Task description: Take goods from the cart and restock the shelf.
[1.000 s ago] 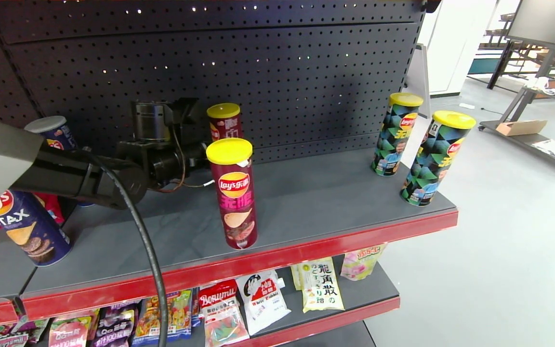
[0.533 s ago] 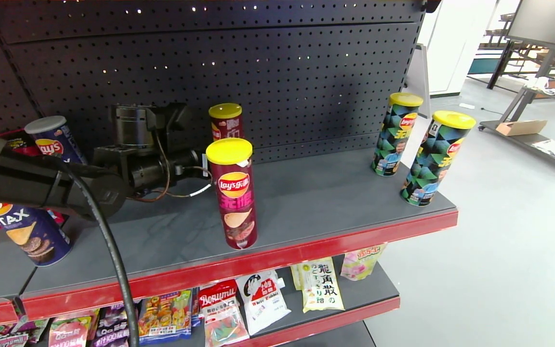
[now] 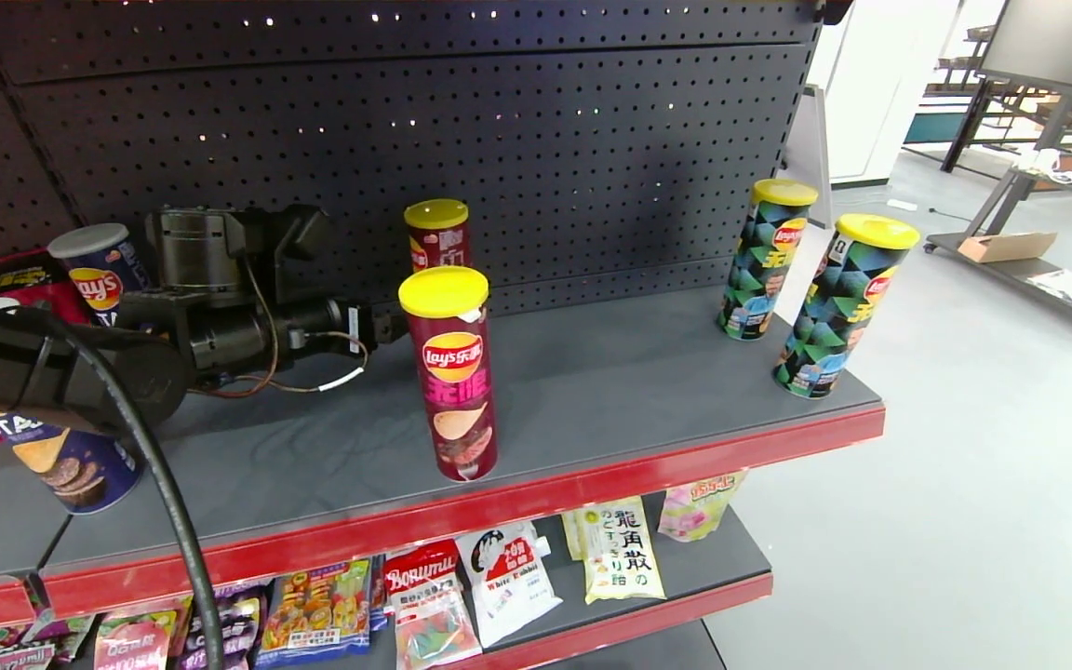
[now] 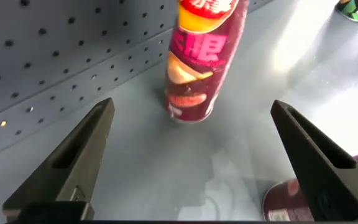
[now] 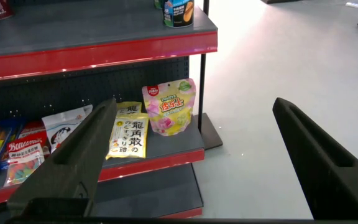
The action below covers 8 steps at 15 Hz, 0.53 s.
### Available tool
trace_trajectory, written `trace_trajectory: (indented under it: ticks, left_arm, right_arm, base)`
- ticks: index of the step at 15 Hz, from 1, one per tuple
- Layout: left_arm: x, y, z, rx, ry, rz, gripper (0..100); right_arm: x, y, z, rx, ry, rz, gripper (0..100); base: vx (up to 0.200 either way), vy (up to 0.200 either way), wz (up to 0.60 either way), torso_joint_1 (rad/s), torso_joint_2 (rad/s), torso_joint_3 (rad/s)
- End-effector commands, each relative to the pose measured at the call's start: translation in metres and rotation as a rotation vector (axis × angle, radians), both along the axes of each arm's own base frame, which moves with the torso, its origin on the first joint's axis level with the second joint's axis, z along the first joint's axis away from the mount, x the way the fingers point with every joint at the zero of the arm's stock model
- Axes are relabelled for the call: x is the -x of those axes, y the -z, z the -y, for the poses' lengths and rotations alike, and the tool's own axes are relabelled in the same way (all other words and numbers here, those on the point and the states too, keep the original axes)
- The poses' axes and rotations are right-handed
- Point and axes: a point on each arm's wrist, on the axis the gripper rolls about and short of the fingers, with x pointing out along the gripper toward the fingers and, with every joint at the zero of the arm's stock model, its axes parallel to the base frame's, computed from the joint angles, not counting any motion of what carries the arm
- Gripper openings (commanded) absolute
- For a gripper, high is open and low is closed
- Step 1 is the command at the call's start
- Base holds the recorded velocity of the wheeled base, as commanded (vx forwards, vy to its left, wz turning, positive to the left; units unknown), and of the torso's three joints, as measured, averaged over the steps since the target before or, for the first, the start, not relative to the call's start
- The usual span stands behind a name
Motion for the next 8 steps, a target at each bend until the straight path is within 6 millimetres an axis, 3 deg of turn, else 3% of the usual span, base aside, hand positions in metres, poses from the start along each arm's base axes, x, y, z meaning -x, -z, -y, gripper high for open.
trace_trajectory:
  ticks: [1, 2, 4, 8]
  left_arm:
    - [0.009, -0.003, -0.003, 0.006, 0.013, 0.0, 100]
    - [0.014, -0.005, -0.003, 0.011, 0.029, -0.001, 100]
    - [0.047, -0.015, -0.01, 0.028, 0.087, 0.004, 100]
    - [0.134, -0.032, -0.03, 0.027, 0.075, 0.007, 100]
  right_arm:
    - [0.0, 0.0, 0.0, 0.0, 0.0, -0.001, 100]
    - [0.0, 0.0, 0.0, 0.0, 0.0, -0.001, 100]
    - [0.0, 0.0, 0.0, 0.0, 0.0, -0.001, 100]
    - [0.0, 0.0, 0.0, 0.0, 0.0, -0.001, 100]
  base:
    - [0.0, 0.0, 0.0, 0.0, 0.0, 0.0]
    - [0.0, 0.0, 0.0, 0.0, 0.0, 0.0]
    - [0.0, 0.0, 0.0, 0.0, 0.0, 0.0]
    - [0.0, 0.0, 0.0, 0.0, 0.0, 0.0]
